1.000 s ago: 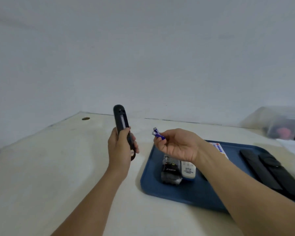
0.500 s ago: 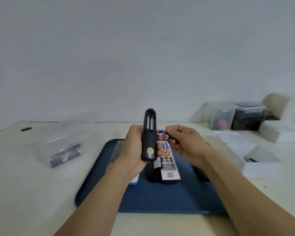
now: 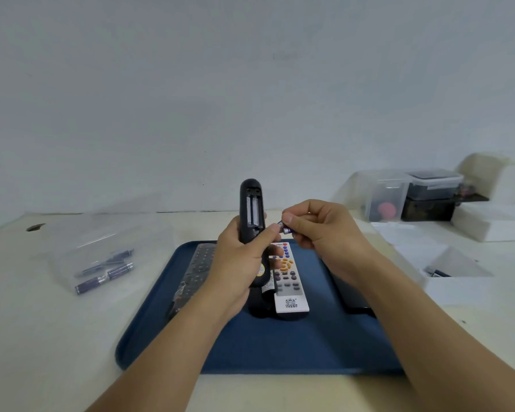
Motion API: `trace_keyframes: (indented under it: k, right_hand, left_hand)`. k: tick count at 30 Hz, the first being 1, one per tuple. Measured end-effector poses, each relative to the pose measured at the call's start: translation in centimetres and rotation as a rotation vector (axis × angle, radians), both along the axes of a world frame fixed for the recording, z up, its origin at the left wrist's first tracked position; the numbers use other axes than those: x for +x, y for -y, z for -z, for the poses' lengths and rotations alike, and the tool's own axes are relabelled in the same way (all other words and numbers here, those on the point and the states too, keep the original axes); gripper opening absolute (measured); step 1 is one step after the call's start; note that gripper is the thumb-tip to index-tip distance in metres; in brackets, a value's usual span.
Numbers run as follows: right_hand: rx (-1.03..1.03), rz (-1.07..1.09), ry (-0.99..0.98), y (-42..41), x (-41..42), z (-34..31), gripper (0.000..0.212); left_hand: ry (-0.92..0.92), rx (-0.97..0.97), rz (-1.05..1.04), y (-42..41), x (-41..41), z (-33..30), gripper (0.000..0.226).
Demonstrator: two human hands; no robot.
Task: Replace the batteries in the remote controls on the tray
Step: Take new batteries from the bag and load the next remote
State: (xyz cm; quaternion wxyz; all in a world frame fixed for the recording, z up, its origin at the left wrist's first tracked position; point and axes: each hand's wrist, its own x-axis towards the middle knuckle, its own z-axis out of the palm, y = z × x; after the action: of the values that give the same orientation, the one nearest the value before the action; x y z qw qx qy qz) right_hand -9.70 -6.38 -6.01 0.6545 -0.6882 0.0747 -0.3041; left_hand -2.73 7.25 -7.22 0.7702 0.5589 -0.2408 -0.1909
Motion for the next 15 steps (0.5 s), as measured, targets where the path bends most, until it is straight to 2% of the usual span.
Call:
trace_keyframes:
  k: [3,6,15]
  right_hand:
    - [-0.084,0.002,-0.006,0.1,-0.1,0.0,0.006]
    - [-0.165,-0.049,-0.075,-0.1,-0.4,0.0,0.011]
    - [-0.233,-0.175,-0.178,-0.2,-0.7,-0.1,0.014]
  left_hand:
    - [0.122,0.004,-0.128,0.1,0.4,0.4,0.022]
    - [0.17,-0.001,-0.191,0.1,0.8,0.5,0.019]
    - [0.123,0.025,-0.033,0.0,2.0,0.9,0.024]
